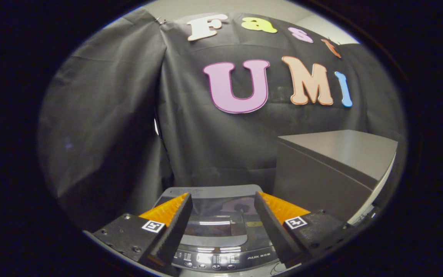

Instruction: Put the clothes into the washing machine and then close the washing machine lid.

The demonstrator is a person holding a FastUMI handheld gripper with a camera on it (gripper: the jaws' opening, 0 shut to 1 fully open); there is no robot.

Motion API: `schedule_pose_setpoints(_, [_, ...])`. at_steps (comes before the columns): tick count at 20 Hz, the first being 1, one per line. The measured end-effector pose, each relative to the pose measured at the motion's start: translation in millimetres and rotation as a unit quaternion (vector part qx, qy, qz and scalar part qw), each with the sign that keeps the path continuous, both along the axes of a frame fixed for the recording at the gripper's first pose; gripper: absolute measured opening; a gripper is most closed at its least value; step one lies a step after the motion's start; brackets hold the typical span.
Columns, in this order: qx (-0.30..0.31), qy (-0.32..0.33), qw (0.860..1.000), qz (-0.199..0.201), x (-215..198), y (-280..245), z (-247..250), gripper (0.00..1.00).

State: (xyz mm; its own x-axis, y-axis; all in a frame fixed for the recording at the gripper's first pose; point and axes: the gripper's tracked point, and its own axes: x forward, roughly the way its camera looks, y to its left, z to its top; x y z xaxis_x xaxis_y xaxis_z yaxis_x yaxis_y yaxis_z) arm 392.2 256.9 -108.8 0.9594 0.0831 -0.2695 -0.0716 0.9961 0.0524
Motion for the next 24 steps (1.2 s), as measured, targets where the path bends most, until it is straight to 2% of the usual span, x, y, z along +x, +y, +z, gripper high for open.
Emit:
schedule_pose_setpoints(3, [-0.018,-0.027,0.999,0.006,-18,7,28,0.97])
schedule_pose_setpoints(9, [0.004,-0.062,0.997,0.043,-66,40,82,0.97])
schedule_pose_setpoints(15, [0.028,-0.137,0.990,0.037,-129,29,140,0.97])
schedule_pose_setpoints(20, [0.055,-0.147,0.987,0.028,-178,7,150,0.97])
schedule_pose_setpoints(24, [0.047,-0.142,0.989,0.015,-213,-19,150,0.97])
